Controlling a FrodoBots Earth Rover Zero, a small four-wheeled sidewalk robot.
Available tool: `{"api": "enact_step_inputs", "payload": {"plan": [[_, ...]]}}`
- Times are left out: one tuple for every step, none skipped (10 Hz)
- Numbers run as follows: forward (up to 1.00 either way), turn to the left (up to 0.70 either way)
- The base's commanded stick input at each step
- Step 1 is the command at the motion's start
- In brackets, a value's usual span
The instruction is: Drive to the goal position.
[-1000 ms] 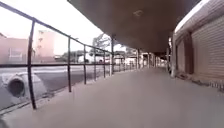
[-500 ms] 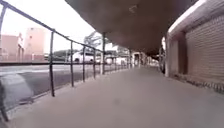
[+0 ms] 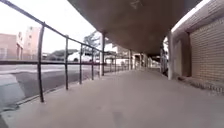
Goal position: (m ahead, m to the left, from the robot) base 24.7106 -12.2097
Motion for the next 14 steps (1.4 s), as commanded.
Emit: {"api": "enact_step_inputs", "payload": {"plan": [[0.7, 0.0], [0.7, 0.0], [0.7, 0.0], [0.7, 0.0], [0.7, -0.17], [0.7, -0.35], [0.7, -0.35], [0.7, -0.35], [0.7, -0.35], [0.7, -0.35], [0.7, 0.0], [0.7, 0.0], [0.7, 0.0], [0.7, 0.0]]}}
